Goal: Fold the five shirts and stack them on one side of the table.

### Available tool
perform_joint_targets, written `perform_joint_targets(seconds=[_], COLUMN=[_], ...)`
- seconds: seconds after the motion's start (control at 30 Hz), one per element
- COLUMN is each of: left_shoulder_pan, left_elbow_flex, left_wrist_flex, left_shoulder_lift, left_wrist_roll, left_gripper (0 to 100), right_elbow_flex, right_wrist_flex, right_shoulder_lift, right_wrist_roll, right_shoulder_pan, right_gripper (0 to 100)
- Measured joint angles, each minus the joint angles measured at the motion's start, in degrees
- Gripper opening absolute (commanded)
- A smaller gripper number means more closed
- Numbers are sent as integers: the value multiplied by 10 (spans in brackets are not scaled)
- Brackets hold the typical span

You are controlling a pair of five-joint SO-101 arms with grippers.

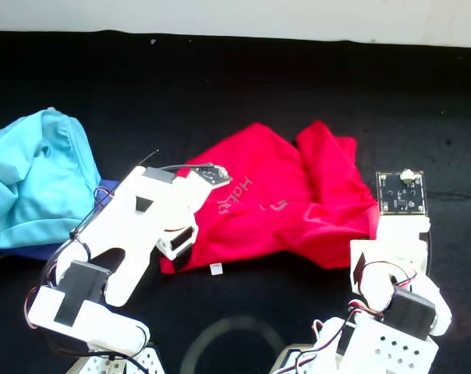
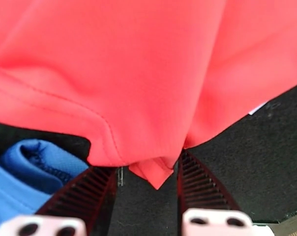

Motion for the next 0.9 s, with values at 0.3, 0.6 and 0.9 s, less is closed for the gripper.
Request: perform_joint_targets(seconds=[0.3, 0.6, 0.9], left_shoulder_pan=[4, 4, 4], left_elbow_flex=[8, -69, -354], left_wrist_flex=[0, 58, 300], left_shoulder_lift=[-5, -43, -186], left_wrist_roll=[4, 64, 93], left_gripper=[7, 9, 9], right_elbow_flex=[0, -17, -227], right_wrist_flex=[0, 0, -16], right_shoulder_lift=[0, 0, 122], right_wrist_roll=[0, -11, -14], right_shoulder_pan=[0, 0, 0], right_gripper=[6, 6, 6])
